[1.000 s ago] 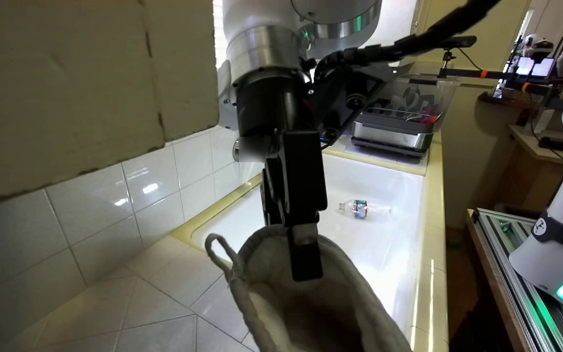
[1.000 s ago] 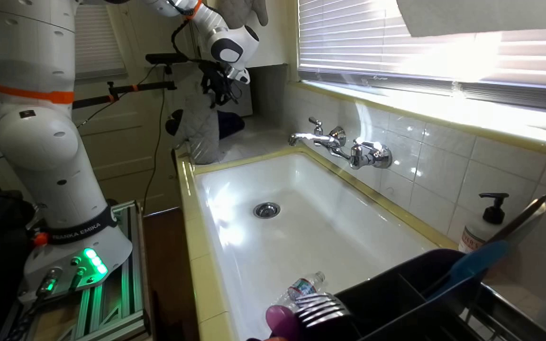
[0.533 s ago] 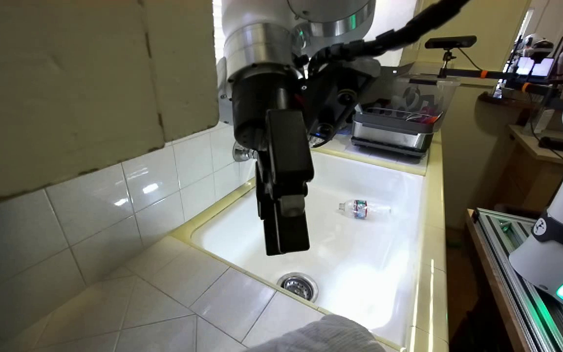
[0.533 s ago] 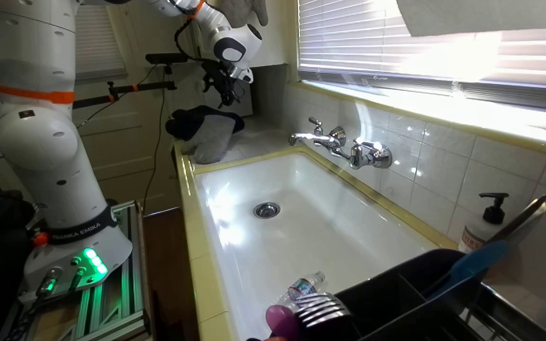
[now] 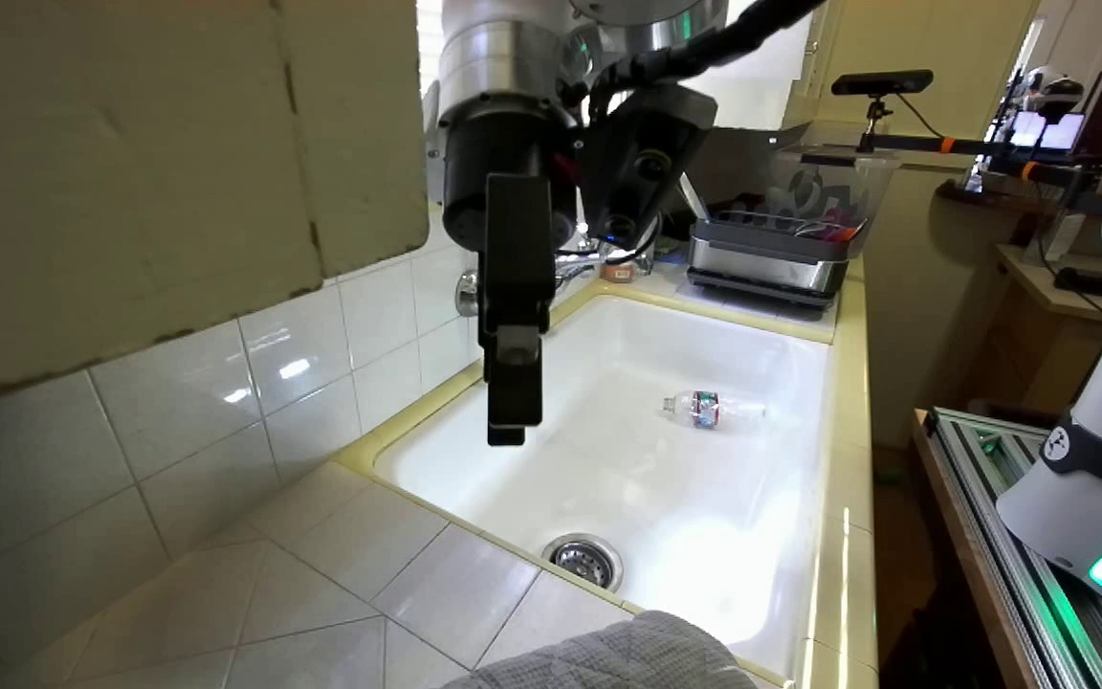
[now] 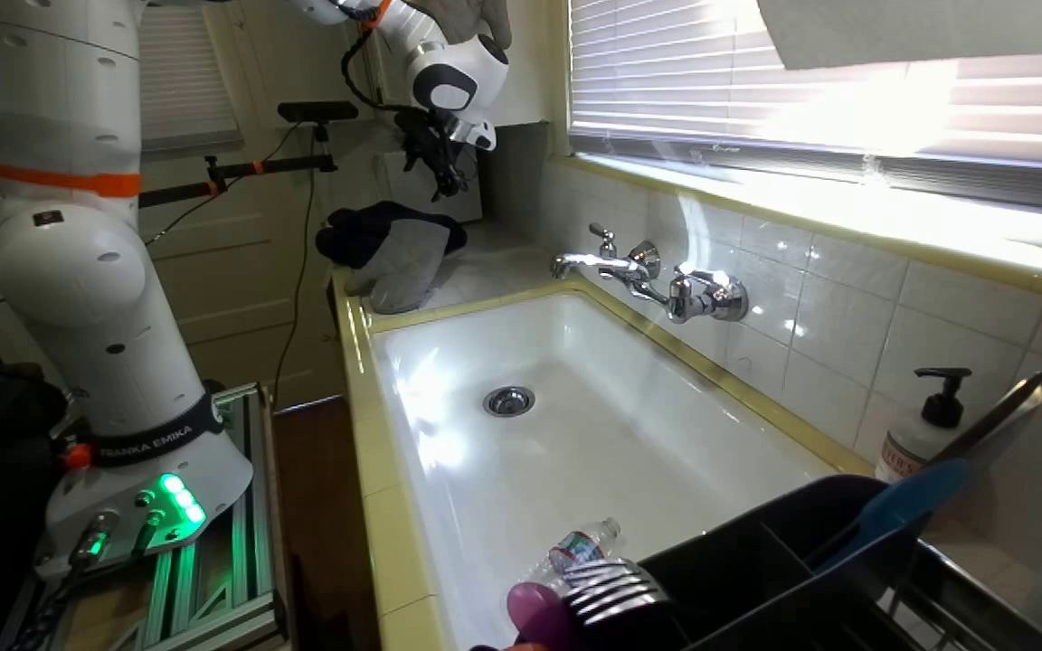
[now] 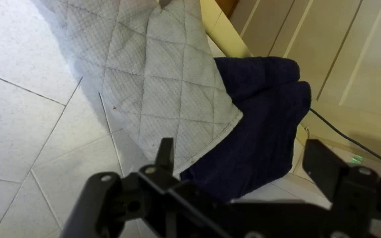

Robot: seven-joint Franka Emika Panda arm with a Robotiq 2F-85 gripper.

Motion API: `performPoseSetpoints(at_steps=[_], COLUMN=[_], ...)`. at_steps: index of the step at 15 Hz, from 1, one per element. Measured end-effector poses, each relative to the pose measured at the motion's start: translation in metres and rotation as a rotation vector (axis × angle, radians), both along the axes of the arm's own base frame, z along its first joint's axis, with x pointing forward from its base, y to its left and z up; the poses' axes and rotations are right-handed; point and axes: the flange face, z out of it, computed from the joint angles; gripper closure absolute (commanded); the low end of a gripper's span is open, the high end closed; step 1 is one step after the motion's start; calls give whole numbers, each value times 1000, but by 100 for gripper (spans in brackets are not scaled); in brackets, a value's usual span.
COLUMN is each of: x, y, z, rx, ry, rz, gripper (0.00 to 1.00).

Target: Unhang the oven mittens

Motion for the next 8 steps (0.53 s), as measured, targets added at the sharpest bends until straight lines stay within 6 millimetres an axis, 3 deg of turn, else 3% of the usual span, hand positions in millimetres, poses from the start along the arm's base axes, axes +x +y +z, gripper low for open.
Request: performPoseSetpoints(at_steps=[8], x=[-7], y=[-12], z=[78], rx=[-35], ry=[-170], rz=[-31], gripper=[0])
